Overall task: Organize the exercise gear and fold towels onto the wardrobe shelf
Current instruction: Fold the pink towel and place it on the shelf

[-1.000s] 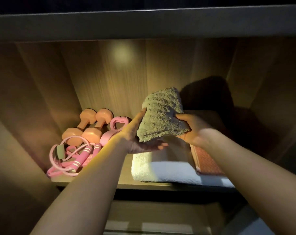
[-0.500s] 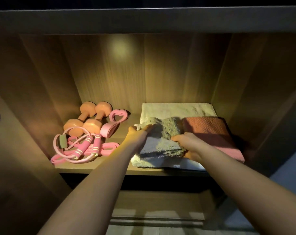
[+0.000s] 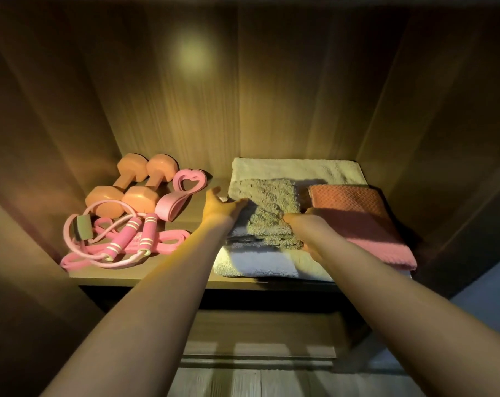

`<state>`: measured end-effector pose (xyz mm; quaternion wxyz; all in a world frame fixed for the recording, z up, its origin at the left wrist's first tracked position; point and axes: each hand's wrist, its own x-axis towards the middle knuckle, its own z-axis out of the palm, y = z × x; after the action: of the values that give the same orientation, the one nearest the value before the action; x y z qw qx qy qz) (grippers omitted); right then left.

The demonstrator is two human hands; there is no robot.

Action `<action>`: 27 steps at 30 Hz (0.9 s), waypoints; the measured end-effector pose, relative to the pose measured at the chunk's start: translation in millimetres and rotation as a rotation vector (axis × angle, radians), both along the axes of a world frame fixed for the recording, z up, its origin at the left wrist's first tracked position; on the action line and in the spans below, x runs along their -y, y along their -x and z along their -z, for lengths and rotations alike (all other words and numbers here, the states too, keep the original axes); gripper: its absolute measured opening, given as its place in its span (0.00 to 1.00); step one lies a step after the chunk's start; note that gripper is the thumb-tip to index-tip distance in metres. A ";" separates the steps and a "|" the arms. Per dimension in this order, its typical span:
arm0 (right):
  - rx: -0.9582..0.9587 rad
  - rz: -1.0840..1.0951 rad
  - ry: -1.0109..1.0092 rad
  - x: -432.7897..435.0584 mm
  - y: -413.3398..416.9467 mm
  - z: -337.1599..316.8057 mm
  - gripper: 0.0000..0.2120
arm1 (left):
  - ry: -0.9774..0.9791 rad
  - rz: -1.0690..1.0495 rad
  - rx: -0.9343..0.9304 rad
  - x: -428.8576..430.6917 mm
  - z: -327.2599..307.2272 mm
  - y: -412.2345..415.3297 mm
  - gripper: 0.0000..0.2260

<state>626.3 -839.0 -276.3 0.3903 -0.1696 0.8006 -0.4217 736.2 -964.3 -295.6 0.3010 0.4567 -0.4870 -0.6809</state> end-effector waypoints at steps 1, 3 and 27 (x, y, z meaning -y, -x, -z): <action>-0.014 -0.013 -0.011 0.2 0.7 -0.5 0.28 | -0.049 -0.002 -0.063 0.5 -0.7 1.4 0.30; -0.065 -0.046 -0.030 -0.7 1.2 -1.9 0.30 | -0.093 -0.006 -0.177 2.4 -5.7 2.3 0.25; -0.023 -0.137 0.159 -21.2 15.6 -12.0 0.38 | -0.317 0.342 -0.437 -0.5 -15.7 -45.2 0.17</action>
<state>610.8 -817.8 -264.3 0.3944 -0.2594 0.7556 -0.4541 781.3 -963.8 -279.9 0.2050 0.2523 -0.3684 -0.8710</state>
